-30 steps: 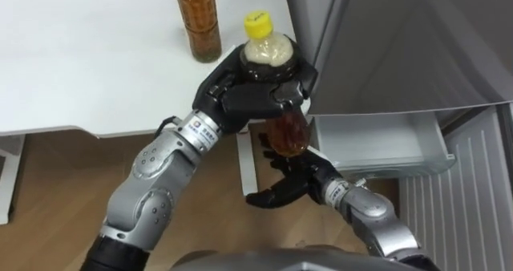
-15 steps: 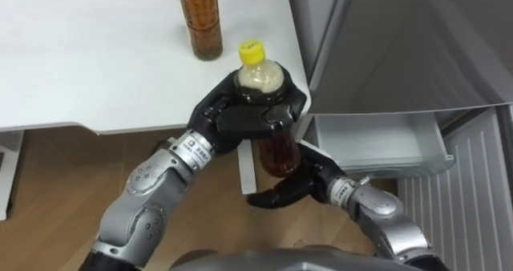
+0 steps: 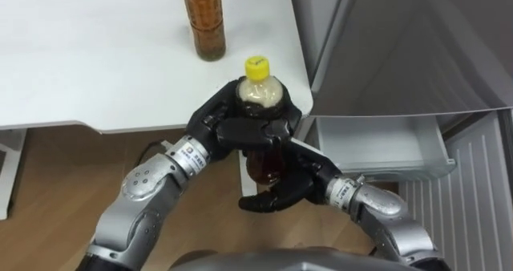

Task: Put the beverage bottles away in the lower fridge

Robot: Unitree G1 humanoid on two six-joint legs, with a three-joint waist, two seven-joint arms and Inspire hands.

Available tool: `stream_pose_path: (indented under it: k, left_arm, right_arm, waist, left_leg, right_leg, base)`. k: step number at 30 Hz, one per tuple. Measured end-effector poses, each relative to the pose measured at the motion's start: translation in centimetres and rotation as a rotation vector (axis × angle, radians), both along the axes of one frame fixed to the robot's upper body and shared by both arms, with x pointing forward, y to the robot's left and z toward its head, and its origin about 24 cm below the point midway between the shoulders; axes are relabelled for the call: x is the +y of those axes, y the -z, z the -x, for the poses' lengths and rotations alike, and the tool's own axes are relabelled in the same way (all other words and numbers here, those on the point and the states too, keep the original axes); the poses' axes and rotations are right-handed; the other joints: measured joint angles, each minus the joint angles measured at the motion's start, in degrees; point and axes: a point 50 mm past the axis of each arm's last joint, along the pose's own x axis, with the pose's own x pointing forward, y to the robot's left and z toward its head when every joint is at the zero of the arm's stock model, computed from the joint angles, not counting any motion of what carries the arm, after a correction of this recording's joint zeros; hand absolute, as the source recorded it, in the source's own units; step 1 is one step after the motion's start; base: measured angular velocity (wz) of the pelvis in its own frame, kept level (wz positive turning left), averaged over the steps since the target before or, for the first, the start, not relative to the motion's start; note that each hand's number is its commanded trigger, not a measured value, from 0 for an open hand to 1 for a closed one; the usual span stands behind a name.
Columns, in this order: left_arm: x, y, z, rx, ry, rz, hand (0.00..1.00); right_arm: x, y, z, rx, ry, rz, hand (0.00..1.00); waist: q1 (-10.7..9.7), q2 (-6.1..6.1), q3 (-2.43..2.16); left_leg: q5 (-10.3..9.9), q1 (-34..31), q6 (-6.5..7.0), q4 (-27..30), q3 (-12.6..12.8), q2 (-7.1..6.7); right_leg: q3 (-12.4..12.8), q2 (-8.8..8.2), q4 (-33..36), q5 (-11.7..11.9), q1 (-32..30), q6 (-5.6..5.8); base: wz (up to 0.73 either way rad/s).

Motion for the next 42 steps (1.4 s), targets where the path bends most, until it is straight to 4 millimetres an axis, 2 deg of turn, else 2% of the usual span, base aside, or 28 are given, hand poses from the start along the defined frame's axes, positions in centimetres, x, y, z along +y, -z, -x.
stream_pose_path:
  k: [6,16,19,22,23,24,25,29,34,41,42]
  left_arm:
    - [0.2,0.7,0.3,0.022,0.010,-0.026,1.00]
    - [0.2,0.6,0.5,0.008,0.030,-0.043,1.00]
    - [0.3,0.7,0.5,0.007,0.032,-0.049,1.00]
    - [0.3,0.7,0.6,0.006,0.040,-0.054,1.00]
    - [0.2,0.7,0.6,0.005,0.043,-0.055,1.00]
    - [0.2,0.7,0.6,0.004,0.046,-0.058,1.00]
    - [0.2,0.7,0.6,0.002,0.047,-0.060,1.00]
    - [-0.2,0.7,0.8,-0.010,0.066,-0.066,1.00]
    - [-0.7,0.8,1.1,-0.015,0.091,-0.064,1.00]
    - [-1.4,0.9,1.4,-0.008,0.122,-0.053,1.00]
    - [-1.5,0.9,1.5,-0.008,0.126,-0.052,0.82]
  right_arm:
    - [0.0,-0.1,0.1,0.006,-0.021,-0.023,0.00]
    - [-0.2,-0.7,0.0,-0.005,-0.021,-0.067,0.00]
    - [-0.2,-0.8,-0.1,-0.001,-0.007,-0.091,0.00]
    - [-0.2,-0.9,-0.1,0.003,0.005,-0.117,0.00]
    - [-0.2,-0.9,-0.1,0.006,0.012,-0.135,0.43]
    - [-0.2,-0.9,-0.1,0.008,0.014,-0.141,0.93]
    - [-0.2,-0.9,-0.1,0.013,0.014,-0.148,1.00]
    - [-0.4,-0.9,0.0,0.017,0.012,-0.145,1.00]
    - [-0.7,-0.8,0.0,0.019,0.018,-0.125,1.00]
    - [-0.4,-0.6,0.3,0.026,0.000,-0.101,1.00]
    - [-0.4,-0.6,0.4,0.026,-0.002,-0.101,1.00]
  waist:
    - [0.2,-0.03,0.04]
    - [0.6,0.15,-0.03]
    - [0.6,0.29,-0.09]
    - [0.6,0.60,-0.36]
    - [0.7,0.70,-0.38]
    - [0.7,0.73,-0.38]
    - [0.7,0.71,-0.38]
    - [0.8,0.61,-0.32]
    - [1.0,-0.02,0.08]
    - [1.1,-0.10,0.05]
    - [1.2,-0.11,0.05]
  left_leg:
    - [0.0,-0.4,0.05,0.0,-0.3,0.00]
    - [0.0,-0.4,0.06,0.3,-0.4,-0.10]
    - [0.0,-0.5,0.06,0.3,-0.4,-0.02]
    - [0.0,-0.9,0.05,0.3,-0.4,0.02]
    - [0.0,-1.0,0.05,0.2,-0.4,0.02]
    - [0.0,-1.0,0.05,0.2,-0.3,0.04]
    - [0.0,-1.0,0.05,0.2,-0.3,0.05]
    - [0.0,-1.0,0.05,0.0,-0.2,0.01]
    - [0.0,-1.2,0.04,-0.1,-0.2,0.06]
    - [0.0,-2.0,0.04,0.2,-0.2,0.07]
    - [0.0,-2.0,0.04,0.2,-0.2,0.05]
  right_leg:
    - [0.0,0.16,0.2,0.0,-0.2,0.00]
    - [-0.2,0.24,0.2,0.0,-0.4,0.00]
    - [-0.4,0.21,0.2,0.0,-0.4,0.00]
    - [-0.5,0.11,0.3,0.0,-0.8,0.00]
    - [-0.3,0.07,0.4,0.0,-1.0,-0.01]
    - [-0.1,0.11,0.4,0.0,-1.1,-0.01]
    - [0.0,0.17,0.4,0.0,-1.1,-0.01]
    - [0.0,0.46,0.4,0.0,-1.1,-0.01]
    - [0.0,0.56,0.3,0.0,-1.2,-0.01]
    - [0.1,0.49,0.4,0.0,-2.0,-0.03]
    - [0.1,0.34,0.4,0.0,-2.0,-0.03]
  base:
    - [0.00]
    - [0.00]
    - [0.00]
    - [0.00]
    - [0.00]
    - [-0.03]
    - [0.00]
    - [0.00]
    - [0.00]
    - [0.00]
    - [0.00]
